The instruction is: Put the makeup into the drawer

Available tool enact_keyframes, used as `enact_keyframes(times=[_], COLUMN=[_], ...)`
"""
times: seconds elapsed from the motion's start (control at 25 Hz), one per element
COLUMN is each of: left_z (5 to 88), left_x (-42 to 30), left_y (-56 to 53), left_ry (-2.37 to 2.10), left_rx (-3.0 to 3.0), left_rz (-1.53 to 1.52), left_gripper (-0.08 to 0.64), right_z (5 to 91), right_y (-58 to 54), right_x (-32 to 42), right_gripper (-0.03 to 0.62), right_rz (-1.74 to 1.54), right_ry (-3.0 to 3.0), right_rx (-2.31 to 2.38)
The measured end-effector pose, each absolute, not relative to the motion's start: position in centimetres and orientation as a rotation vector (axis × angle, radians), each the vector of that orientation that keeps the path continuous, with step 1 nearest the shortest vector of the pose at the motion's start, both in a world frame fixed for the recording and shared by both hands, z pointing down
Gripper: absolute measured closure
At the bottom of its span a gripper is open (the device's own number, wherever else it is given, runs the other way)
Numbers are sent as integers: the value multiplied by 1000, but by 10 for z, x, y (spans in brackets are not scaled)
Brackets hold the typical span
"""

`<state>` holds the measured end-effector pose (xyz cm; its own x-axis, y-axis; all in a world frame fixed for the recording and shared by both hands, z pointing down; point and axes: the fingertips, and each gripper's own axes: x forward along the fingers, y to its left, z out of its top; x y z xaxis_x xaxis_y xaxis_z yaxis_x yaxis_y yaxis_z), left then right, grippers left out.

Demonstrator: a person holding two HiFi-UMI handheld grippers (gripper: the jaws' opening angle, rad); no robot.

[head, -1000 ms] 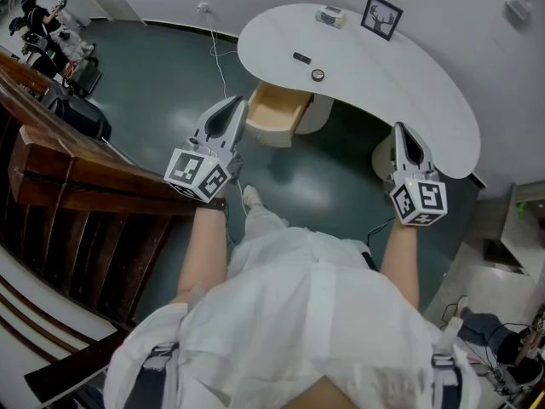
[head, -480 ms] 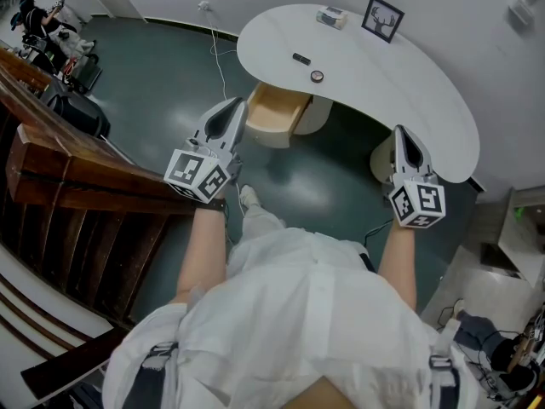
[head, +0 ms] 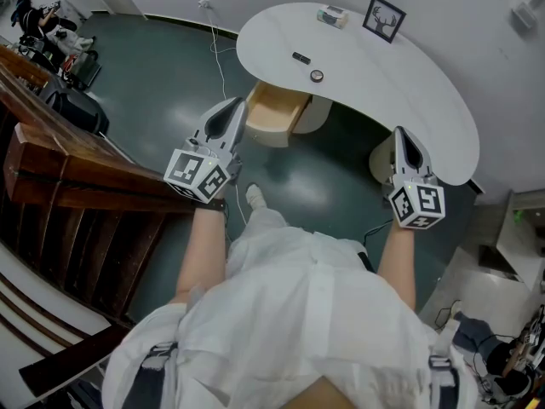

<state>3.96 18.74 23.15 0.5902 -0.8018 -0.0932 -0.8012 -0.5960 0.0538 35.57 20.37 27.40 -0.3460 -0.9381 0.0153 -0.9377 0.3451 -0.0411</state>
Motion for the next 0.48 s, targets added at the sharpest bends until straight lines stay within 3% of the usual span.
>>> enact_keyframes(times=[0.48], left_z=[243], left_x=[7], left_y=[150], left_ry=[-1427], left_rx=[2751], left_rz=[-180], left_gripper=[529], right_z=[284], right_y=[163], right_x=[325], right_gripper=[583], right_rz=[-91], right_ry=[2614], right_rx=[-1778])
